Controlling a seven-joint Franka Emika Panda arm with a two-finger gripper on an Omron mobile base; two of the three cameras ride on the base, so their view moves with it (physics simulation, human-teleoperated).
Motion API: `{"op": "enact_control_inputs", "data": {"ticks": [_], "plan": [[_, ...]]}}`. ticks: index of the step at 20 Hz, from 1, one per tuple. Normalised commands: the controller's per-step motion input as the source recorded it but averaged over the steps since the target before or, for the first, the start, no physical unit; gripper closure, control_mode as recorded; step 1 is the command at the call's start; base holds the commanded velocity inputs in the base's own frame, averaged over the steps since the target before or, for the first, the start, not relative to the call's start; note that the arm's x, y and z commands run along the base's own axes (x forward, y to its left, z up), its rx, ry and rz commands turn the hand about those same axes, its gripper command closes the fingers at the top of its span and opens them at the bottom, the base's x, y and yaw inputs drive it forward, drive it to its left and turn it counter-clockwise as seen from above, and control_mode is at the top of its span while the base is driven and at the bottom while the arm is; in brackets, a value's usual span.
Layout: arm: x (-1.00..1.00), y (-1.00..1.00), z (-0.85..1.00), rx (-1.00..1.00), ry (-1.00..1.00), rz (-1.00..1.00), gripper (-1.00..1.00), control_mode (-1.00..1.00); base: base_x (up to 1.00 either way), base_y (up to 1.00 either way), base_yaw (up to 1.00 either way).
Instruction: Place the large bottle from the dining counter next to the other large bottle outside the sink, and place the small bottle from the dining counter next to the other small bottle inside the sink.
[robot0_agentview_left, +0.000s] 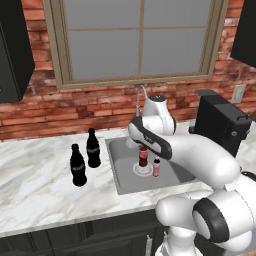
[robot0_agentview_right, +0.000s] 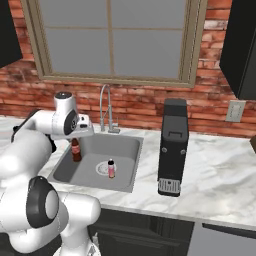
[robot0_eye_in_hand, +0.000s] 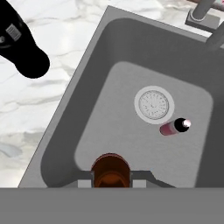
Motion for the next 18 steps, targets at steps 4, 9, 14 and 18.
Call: {"op": "enact_control_inputs", "data": {"ticks": [4,9,14,18], "plan": [[0.0,0.0,-0.25,0.0,0.0,0.0,1.0,-1.0,0.0,0.0,0.0],[0.02,0.03,-0.28,0.0,0.01,0.0,1.0,-1.0,0.0,0.0,0.0],[0.01,0.03,-0.27,0.0,0.0,0.0,1.0,-1.0,0.0,0.0,0.0],[0.01,0.02,-0.27,0.0,0.0,0.0,1.0,-1.0,0.0,0.0,0.0]]}}
